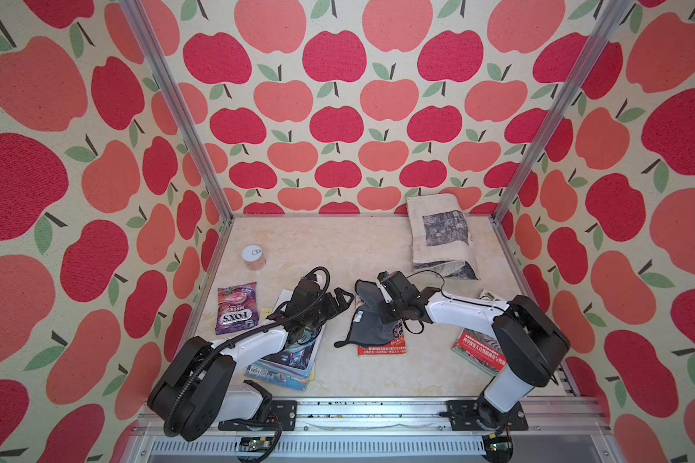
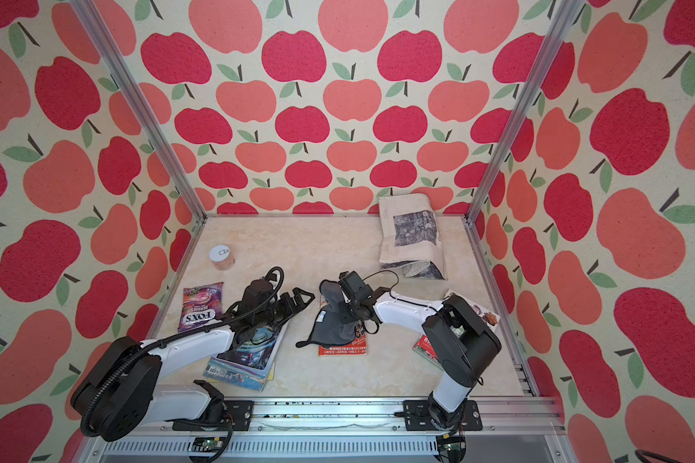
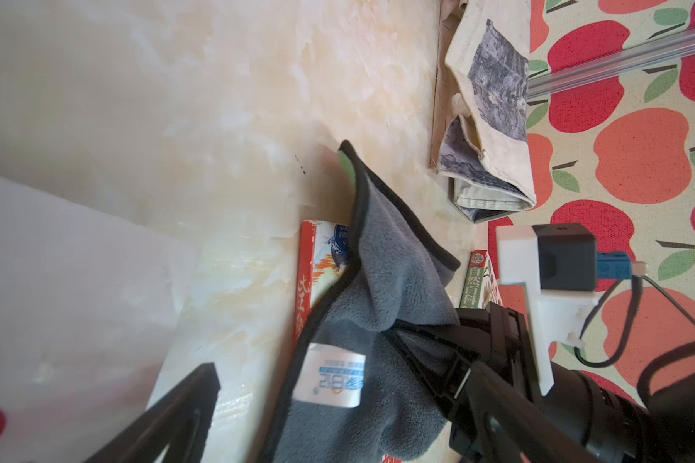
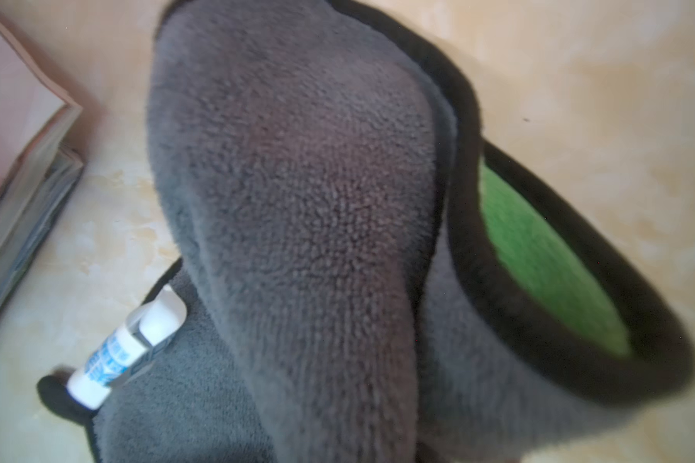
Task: Wipe the cover of the book
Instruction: Wipe the dirt from the cover of the book.
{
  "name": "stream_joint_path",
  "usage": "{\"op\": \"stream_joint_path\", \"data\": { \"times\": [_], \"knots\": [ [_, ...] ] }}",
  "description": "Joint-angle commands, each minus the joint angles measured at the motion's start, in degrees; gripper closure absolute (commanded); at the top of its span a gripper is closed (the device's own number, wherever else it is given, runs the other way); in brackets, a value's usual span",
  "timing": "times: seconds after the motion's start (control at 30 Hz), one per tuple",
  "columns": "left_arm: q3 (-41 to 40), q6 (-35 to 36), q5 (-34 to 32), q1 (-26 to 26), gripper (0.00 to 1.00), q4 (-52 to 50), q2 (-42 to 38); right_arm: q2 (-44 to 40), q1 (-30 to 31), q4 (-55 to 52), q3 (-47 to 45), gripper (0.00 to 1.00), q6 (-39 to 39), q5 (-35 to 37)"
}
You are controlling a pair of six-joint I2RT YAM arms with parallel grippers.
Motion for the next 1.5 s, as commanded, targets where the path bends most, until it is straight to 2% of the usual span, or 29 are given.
{"op": "stream_joint_path", "data": {
  "times": [0.0,0.17,0.3,0.43,0.57,0.7,0.87,1.1,1.2,1.3,1.47],
  "knots": [
    [1.42,-0.39,0.35,0.01,0.01,-0.59,-1.7,6.81,3.1,-4.67,2.77,1.0,0.55,-4.95],
    [0.98,0.17,-0.72,-0.17,0.01,-4.95,-5.27,7.91,1.85,-2.3,3.19,1.0,0.88,-6.02],
    [0.67,0.92,-1.83,0.17,0.01,-6.14,-6.95,7.31,-2.14,-3.23,2.56,1.0,-0.38,-6.09],
    [1.0,0.96,-0.84,0.99,0.01,-5.07,-5.62,3.96,-7.32,-3.11,-1.35,1.0,-0.83,-6.56],
    [1.54,1.01,0.06,1.1,0.01,-3.58,-3.09,-0.32,-9.38,-3.8,-5.53,1.0,-1.85,-4.38],
    [2.13,0.7,1.02,1.12,0.01,-1.59,-0.54,-2.63,-9.55,-5.18,-7.75,1.0,-2.34,-2.11],
    [3.07,0.57,1.75,0.92,0.01,-1.26,0.61,-6.07,-7.95,-6.66,-10.65,1.0,-1.69,-3.57],
    [2.43,0.76,1.01,0.92,0.01,-2.31,-0.62,-13.47,0.81,-7.84,-18.63,1.0,4.17,-3.09],
    [2.86,0.75,1.29,0.88,0.01,-1.78,-0.02,-15.58,2.28,-6.81,-21.03,1.0,6.7,-3.45],
    [3.73,0.75,1.65,0.75,0.01,-1.77,0.9,-15.59,1.44,-6.07,-20.99,1.0,6.41,-0.97],
    [5.13,0.99,1.93,0.44,0.01,-2.9,0.88,-10.05,-6.79,-5.48,-15.33,1.0,0.87,-1.72]
  ]
}}
